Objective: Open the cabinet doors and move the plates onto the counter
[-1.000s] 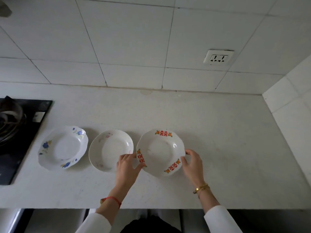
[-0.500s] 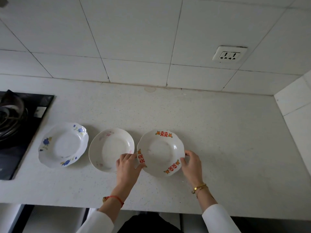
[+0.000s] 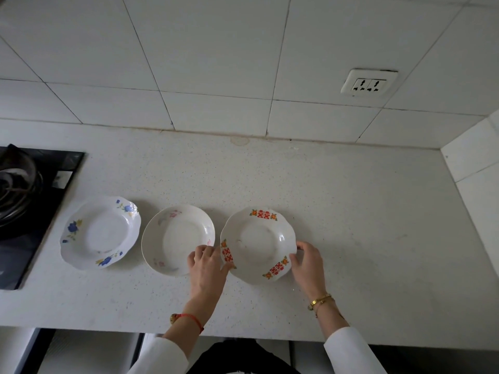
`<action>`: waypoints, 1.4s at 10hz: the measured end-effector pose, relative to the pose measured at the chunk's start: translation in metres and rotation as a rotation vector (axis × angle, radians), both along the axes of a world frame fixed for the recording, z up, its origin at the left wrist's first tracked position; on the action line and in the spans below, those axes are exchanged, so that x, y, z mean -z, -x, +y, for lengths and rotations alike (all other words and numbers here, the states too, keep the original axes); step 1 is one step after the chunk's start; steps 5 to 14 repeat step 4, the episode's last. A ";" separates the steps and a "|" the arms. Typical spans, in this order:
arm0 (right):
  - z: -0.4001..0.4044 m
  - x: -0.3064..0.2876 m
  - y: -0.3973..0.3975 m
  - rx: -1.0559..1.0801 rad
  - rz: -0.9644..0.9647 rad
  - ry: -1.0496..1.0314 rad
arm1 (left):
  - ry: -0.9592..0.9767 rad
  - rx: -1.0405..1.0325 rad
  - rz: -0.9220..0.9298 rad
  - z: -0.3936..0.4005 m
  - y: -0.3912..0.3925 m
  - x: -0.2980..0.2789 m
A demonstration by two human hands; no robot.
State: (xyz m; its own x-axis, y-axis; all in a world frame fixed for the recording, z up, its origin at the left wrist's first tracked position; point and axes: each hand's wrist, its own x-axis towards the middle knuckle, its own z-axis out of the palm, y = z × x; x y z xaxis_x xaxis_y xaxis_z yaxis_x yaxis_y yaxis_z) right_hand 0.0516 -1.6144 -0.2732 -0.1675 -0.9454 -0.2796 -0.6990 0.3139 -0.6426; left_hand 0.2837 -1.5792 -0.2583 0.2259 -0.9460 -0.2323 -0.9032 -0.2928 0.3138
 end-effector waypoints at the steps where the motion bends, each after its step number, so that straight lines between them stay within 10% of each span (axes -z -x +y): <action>1: 0.000 -0.004 -0.001 -0.010 0.008 -0.012 | -0.012 -0.002 -0.014 0.002 0.002 -0.001; 14: 0.006 -0.015 -0.001 -0.049 0.051 0.022 | 0.160 -0.021 0.075 0.013 -0.005 -0.008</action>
